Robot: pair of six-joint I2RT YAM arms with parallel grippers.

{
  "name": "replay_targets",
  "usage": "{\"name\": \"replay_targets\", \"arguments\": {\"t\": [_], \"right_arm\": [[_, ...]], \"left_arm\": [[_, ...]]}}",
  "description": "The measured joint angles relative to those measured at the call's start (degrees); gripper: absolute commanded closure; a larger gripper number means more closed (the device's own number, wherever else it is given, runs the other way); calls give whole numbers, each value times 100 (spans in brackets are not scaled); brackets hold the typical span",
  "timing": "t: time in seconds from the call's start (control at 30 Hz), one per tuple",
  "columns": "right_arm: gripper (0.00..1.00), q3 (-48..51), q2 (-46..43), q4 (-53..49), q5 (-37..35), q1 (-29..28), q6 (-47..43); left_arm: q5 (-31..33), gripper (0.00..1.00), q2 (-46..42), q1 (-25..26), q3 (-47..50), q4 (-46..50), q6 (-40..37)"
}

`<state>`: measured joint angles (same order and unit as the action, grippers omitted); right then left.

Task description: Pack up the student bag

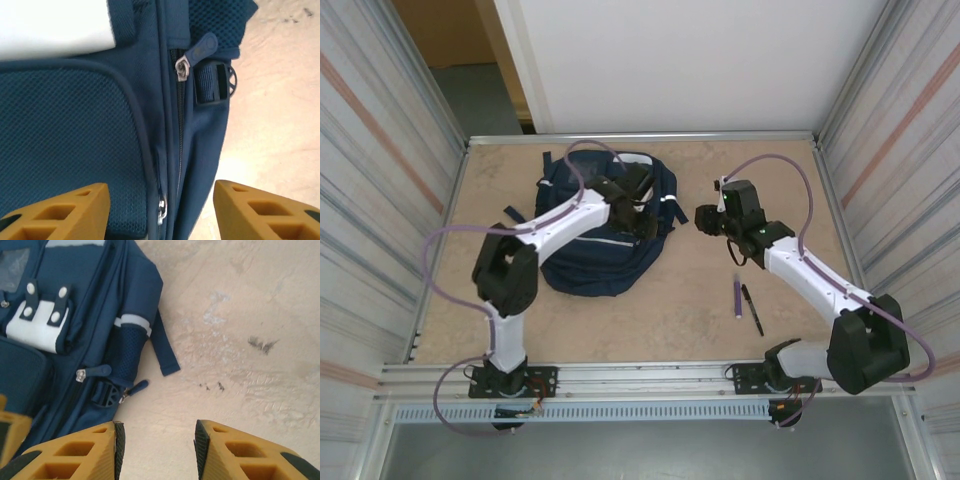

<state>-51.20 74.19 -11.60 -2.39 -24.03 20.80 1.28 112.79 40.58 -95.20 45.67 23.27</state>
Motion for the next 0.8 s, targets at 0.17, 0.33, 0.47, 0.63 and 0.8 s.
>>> {"name": "replay_targets", "arguments": {"t": [0.17,0.33,0.47,0.63,0.8], "right_arm": [[58,68,181,-2,566,4,20],[59,81,339,-35,1021,-79,20],[58,81,350,-39,1377,-125,-63],[56,203,531,142,2291,-140,-726],[56,398,776,334,2857,-638,-1996]], "left_arm": [[656,48,509,155,-562,452,212],[1128,74,566,181,-645,616,413],[914,98,573,142,-623,461,459],[361,100,498,-48,-188,2,490],[-505,100,-17,-350,433,-420,485]]}}
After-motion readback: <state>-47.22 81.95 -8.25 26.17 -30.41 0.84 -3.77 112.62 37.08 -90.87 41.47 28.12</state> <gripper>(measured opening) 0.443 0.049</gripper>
